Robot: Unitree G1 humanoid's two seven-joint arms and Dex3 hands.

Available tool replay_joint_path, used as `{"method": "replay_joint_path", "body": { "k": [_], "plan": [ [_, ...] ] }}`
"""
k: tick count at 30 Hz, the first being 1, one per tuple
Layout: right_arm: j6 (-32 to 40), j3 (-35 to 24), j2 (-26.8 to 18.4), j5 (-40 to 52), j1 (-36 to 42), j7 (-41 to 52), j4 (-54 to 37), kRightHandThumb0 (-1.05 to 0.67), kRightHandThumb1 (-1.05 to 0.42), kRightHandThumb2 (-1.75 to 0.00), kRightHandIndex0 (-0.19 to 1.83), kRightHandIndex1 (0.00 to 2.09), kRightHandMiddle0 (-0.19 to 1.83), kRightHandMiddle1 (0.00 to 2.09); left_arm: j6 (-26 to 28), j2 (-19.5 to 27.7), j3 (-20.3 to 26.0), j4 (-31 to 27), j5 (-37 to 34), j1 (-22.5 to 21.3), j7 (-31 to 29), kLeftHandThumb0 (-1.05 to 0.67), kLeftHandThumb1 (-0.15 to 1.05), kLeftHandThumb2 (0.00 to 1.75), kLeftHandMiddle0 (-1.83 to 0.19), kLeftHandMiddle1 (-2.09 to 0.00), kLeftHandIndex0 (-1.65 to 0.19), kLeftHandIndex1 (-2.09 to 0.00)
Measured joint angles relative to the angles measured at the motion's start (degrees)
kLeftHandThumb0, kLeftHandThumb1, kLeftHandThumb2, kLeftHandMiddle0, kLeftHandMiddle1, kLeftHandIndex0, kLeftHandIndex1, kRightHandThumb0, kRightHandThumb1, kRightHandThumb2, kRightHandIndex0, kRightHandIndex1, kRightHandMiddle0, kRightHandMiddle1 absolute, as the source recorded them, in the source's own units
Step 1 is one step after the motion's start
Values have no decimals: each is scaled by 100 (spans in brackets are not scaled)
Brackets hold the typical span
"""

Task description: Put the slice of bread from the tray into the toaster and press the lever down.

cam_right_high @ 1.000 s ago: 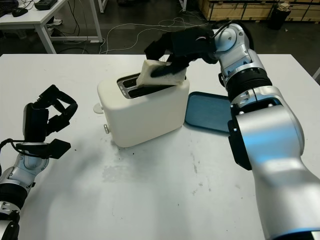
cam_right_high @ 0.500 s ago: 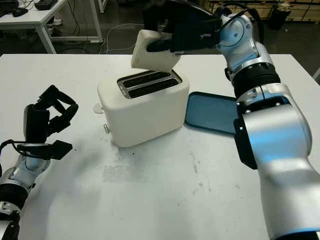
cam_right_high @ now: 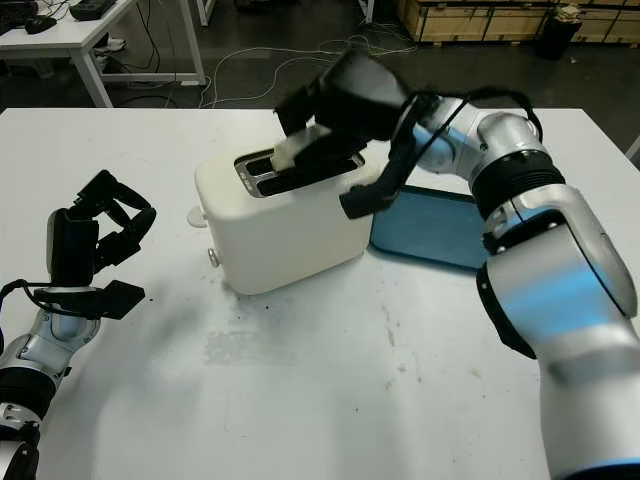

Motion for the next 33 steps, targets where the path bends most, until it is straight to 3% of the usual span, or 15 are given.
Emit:
{"method": "replay_joint_path", "body": {
  "k": [3, 8, 11, 15, 20, 24, 33],
  "plan": [
    [-12, -23, 0, 11, 0, -140, 73, -66, -92, -37, 92, 141, 85, 144, 0, 1, -12, 2, 2, 0, 16, -105, 92, 47, -77, -175, -44, -164],
    [-13, -195, -26, 85, -6, -477, 81, -61, -92, -31, 85, 170, 78, 151, 0, 2, -62, 2, 14, 0, 28, -105, 92, 47, -76, -175, -44, -165],
    [-12, -356, -93, 136, -26, -591, 75, -59, -92, -28, 90, 160, 86, 121, 0, 2, -78, 6, 14, 0, 28, -105, 92, 47, -77, -175, -45, -165],
    [31, -344, -238, 23, -75, -1238, -25, -61, -92, -26, 92, 173, 80, 165, 0, 4, -86, 15, 13, 0, 29, -105, 92, 47, -76, -175, -45, -164],
    [56, -333, -302, -96, -156, -1761, -76, -61, -92, -30, 105, 174, 78, 174, 2, 4, -89, 15, 12, 0, 30, -105, 92, 46, -76, -175, -45, -164],
    [-140, -851, -240, 858, -158, -474, 72, -60, -92, -36, 107, 175, 77, 175, 2, 4, -90, 15, 9, -1, 28, -105, 92, 46, -77, -175, -46, -164],
    [206, -2096, 218, 3423, -157, 3801, 82, -62, -92, -27, 111, 175, 84, 174, 3, 4, -90, 14, 6, -1, 11, -105, 92, 46, -77, -175, -46, -163]
  ]
}}
